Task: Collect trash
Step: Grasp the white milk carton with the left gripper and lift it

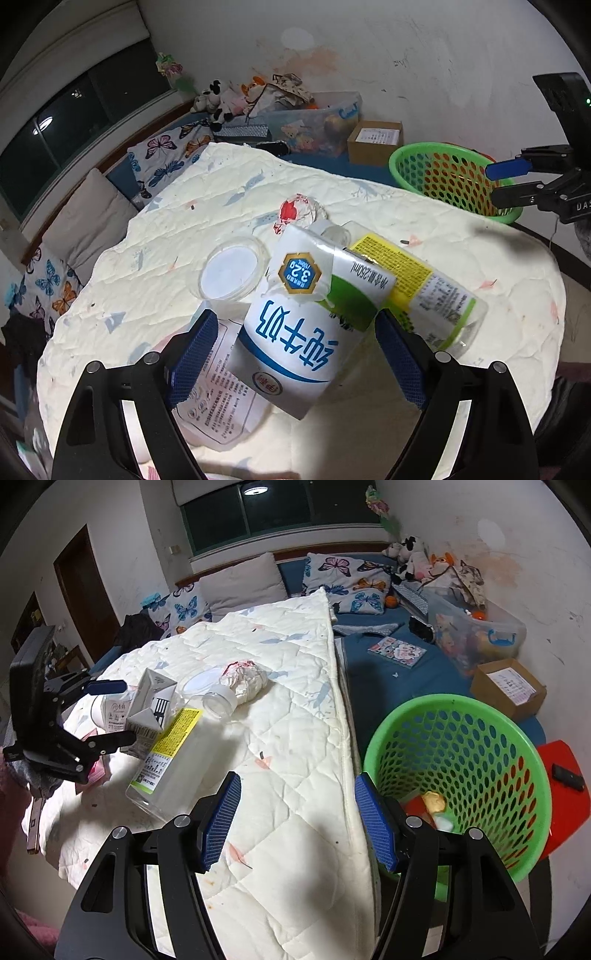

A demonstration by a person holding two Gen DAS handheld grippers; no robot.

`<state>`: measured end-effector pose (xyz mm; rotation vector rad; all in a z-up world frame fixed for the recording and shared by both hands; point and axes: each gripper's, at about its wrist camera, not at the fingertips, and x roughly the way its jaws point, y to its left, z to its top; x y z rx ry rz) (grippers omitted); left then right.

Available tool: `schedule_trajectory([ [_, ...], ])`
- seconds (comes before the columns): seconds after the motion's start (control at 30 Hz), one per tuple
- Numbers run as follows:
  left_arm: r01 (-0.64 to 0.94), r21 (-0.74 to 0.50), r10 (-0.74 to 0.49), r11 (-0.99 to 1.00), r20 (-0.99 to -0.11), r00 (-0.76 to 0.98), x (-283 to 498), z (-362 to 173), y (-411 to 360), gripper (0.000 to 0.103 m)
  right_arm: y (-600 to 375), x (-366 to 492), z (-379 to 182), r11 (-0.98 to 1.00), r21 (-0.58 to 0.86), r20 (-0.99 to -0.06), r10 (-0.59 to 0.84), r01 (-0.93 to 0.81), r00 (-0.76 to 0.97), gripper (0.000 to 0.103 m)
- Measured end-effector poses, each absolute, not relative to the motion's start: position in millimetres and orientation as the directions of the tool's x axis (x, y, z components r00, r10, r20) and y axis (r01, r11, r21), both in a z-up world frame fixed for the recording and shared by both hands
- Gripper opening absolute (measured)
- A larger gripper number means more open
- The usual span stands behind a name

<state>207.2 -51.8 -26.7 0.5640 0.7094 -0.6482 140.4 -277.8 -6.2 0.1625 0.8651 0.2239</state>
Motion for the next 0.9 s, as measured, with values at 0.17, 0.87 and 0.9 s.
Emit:
schedule_trajectory([
  [0.17,0.734,0.239,-0.367,0.636,-0.743,0.560,211.1,-29.1,-53.5,0.086,-271.2,145.0,-6.9,0.964,0.226,-0.741,0.262,-0.137,0.619,0.065],
  [0.87,0.729,0.166,-0.406,0.664,-0.738,0.538,218.4,-35.3,-52.7,0.075,-245.9,165.5,-12.1,0.954,0.238,-0.760,0.299,-0.181,0.577,0.065],
  [0.9,0.720,0.159,-0.407,0.676,-0.734,0.544,218.2,-32.6,-50.7,0.075,-244.1,166.6,-11.1,0.953,0.238,-0.760,0.302,-0.186,0.576,0.065],
])
